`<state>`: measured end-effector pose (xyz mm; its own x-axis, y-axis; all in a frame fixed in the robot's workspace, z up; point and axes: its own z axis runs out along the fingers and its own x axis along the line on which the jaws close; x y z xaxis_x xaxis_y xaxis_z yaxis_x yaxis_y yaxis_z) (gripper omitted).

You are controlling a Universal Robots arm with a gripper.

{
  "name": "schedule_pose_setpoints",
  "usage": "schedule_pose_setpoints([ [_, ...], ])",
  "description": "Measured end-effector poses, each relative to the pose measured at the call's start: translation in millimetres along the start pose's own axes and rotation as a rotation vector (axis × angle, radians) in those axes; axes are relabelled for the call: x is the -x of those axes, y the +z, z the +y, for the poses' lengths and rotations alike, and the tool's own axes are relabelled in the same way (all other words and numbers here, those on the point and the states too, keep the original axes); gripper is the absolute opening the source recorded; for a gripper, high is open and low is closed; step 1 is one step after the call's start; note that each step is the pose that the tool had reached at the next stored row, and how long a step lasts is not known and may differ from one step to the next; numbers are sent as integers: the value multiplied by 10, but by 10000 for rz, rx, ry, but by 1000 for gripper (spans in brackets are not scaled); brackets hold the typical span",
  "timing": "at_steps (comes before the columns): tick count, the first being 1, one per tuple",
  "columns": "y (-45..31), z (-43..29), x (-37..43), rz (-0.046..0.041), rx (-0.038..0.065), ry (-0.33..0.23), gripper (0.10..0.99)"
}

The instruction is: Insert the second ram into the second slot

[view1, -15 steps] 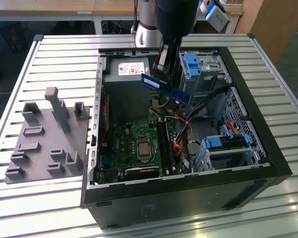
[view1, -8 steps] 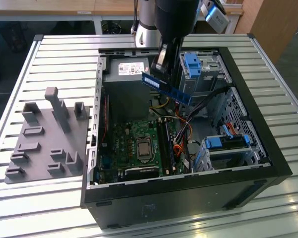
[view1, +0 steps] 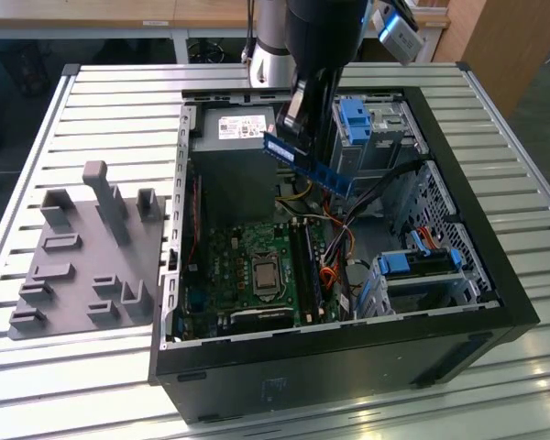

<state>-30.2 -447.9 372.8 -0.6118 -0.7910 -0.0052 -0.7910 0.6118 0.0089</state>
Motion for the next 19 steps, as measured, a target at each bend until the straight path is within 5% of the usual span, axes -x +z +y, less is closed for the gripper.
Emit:
schedule_pose_setpoints([
  [19,1,0,0,16,-34,1798,137],
])
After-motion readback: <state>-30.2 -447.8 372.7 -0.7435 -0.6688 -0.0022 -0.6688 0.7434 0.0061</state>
